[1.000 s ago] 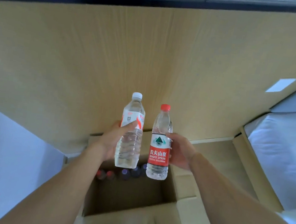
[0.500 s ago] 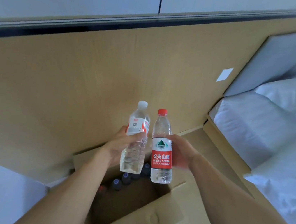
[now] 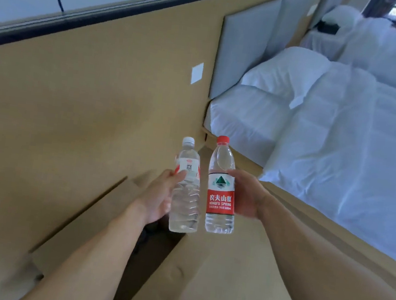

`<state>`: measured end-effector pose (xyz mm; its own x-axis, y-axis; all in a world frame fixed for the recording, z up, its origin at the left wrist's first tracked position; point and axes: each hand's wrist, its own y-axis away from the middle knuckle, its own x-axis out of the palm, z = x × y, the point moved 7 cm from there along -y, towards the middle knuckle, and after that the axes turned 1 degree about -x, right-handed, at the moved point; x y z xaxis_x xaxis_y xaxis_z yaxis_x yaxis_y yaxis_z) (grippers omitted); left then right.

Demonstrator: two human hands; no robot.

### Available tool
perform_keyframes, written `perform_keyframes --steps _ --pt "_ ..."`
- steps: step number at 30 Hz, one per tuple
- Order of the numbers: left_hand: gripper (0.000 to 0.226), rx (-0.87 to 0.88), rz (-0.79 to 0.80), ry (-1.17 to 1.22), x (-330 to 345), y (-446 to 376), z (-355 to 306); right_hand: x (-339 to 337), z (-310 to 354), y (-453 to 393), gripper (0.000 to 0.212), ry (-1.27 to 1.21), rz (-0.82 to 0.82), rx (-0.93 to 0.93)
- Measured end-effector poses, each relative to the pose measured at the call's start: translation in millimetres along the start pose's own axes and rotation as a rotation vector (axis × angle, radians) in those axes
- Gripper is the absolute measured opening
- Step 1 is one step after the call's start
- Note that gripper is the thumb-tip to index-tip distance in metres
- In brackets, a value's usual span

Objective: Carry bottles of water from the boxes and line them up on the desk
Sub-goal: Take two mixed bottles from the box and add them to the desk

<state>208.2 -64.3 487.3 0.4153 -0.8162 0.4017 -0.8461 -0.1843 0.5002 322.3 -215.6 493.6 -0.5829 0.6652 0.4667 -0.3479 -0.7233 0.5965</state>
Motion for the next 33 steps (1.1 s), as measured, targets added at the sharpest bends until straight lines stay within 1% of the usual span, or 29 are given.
perform_keyframes --steps 2,3,6,7,9,10,12,14,17,22,29,33 --pt "0.067 0.001 0.017 -0.046 35 -7 9 -34 2 27 0.052 -0.050 -0.060 -0.049" --pt "0.065 -0.027 0.063 -0.050 58 -11 15 -52 2 43 0.049 -0.078 -0.083 -0.076" --pt "0.046 -0.200 0.293 -0.016 133 -15 43 -105 -3 95 0.046 -0.156 -0.137 -0.150" --pt "0.040 -0.247 0.333 0.005 155 -17 55 -123 -6 114 0.048 -0.174 -0.162 -0.172" --pt "0.033 -0.324 0.341 0.019 194 -21 83 -159 -14 155 0.053 -0.208 -0.212 -0.211" --pt "0.033 -0.341 0.344 0.015 214 -21 97 -176 -18 176 0.052 -0.221 -0.231 -0.227" --pt "0.038 -0.327 0.362 -0.034 257 -22 121 -211 -27 217 0.050 -0.241 -0.265 -0.257" --pt "0.041 -0.260 0.381 -0.115 302 -24 140 -245 -36 259 0.050 -0.262 -0.310 -0.285" --pt "0.034 -0.182 0.416 -0.234 368 -28 168 -295 -52 320 0.051 -0.291 -0.392 -0.329" --pt "0.049 -0.187 0.544 -0.367 479 -27 216 -366 -89 412 0.054 -0.388 -0.521 -0.410" --pt "0.057 -0.298 0.749 -0.476 621 1 299 -434 -161 525 0.046 -0.549 -0.716 -0.514" --pt "0.076 -0.362 0.874 -0.557 689 22 351 -464 -205 580 0.037 -0.656 -0.877 -0.544"
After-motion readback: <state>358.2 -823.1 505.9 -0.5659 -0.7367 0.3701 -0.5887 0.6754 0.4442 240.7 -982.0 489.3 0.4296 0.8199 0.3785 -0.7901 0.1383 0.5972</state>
